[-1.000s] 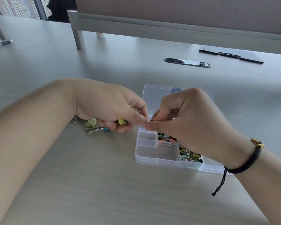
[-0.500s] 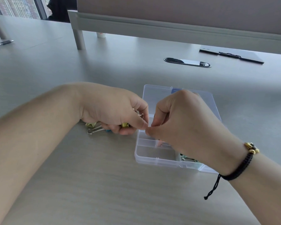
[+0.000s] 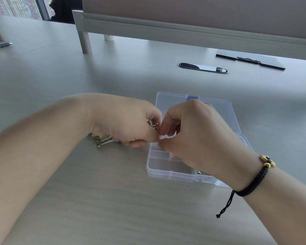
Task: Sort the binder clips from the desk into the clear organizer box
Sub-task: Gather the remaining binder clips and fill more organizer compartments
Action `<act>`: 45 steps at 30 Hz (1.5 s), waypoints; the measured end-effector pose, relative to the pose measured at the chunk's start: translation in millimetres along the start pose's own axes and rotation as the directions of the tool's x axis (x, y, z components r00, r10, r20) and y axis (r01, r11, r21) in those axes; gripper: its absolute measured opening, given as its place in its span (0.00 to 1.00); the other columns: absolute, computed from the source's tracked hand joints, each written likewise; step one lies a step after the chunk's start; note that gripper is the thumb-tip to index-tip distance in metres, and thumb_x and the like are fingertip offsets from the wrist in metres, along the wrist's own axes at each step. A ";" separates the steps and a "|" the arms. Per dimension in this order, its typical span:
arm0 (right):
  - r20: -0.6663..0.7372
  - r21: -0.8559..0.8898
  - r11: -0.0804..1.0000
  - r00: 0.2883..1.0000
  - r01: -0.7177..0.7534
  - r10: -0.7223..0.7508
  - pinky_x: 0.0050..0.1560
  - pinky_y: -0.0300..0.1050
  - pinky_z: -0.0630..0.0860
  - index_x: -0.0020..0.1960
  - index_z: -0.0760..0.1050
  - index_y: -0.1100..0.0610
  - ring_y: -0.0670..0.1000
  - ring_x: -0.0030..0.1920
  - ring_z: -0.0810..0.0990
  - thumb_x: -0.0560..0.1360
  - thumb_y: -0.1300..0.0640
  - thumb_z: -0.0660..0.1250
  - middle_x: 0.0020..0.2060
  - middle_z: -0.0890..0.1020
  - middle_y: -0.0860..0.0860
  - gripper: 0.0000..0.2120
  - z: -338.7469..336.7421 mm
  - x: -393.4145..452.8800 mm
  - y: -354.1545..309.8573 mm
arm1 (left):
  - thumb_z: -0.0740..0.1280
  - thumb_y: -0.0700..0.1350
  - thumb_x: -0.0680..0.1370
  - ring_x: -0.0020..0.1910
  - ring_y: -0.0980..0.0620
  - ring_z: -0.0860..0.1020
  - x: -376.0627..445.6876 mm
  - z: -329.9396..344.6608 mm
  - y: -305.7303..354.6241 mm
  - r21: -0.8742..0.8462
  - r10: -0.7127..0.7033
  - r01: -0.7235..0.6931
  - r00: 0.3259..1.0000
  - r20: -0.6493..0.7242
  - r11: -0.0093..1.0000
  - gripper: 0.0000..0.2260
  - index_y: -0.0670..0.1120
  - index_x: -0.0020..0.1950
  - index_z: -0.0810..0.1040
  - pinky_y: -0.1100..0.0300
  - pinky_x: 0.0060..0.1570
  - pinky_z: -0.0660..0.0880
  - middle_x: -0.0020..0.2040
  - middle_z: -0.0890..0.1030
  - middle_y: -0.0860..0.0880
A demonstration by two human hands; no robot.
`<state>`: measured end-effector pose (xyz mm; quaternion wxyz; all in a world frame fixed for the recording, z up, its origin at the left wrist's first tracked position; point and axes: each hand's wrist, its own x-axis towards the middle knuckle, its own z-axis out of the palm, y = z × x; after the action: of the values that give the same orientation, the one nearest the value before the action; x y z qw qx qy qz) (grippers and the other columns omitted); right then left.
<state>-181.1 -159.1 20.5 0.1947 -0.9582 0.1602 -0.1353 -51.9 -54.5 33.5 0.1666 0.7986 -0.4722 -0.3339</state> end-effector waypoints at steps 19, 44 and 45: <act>0.053 0.035 0.999 0.998 -0.035 0.033 0.37 0.45 0.81 0.38 0.82 0.51 0.48 0.35 0.81 0.67 0.58 0.72 0.32 0.82 0.48 0.03 -6.5 -0.8 0.3 | 0.70 0.46 0.76 0.26 0.48 0.65 0.4 2.3 1.1 -0.051 -0.012 0.011 1.000 -0.005 0.999 0.03 0.48 0.46 0.78 0.52 0.34 0.61 0.23 0.72 0.50; -0.151 0.438 0.887 0.985 0.143 -0.084 0.35 0.47 0.79 0.39 0.84 0.49 0.51 0.32 0.82 0.71 0.54 0.75 0.31 0.84 0.47 0.03 -24.1 5.1 15.8 | 0.66 0.54 0.72 0.20 0.55 0.57 -5.8 -12.4 3.8 -0.492 0.206 -0.245 0.970 -0.132 0.836 0.14 0.46 0.52 0.74 0.68 0.20 0.53 0.27 0.71 0.47; -0.153 0.440 0.888 0.986 0.133 -0.072 0.35 0.47 0.80 0.38 0.84 0.49 0.49 0.31 0.82 0.71 0.54 0.76 0.31 0.84 0.47 0.04 -25.1 4.9 15.7 | 0.66 0.54 0.72 0.19 0.56 0.57 -5.7 -12.8 4.4 -0.479 0.197 -0.244 0.969 -0.148 0.843 0.13 0.46 0.49 0.74 0.69 0.20 0.54 0.27 0.71 0.47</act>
<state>-188.7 -182.9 37.3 0.3918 -0.8834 0.0864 -0.2420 -47.8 -52.4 47.4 0.4240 0.6845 -0.4515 -0.3845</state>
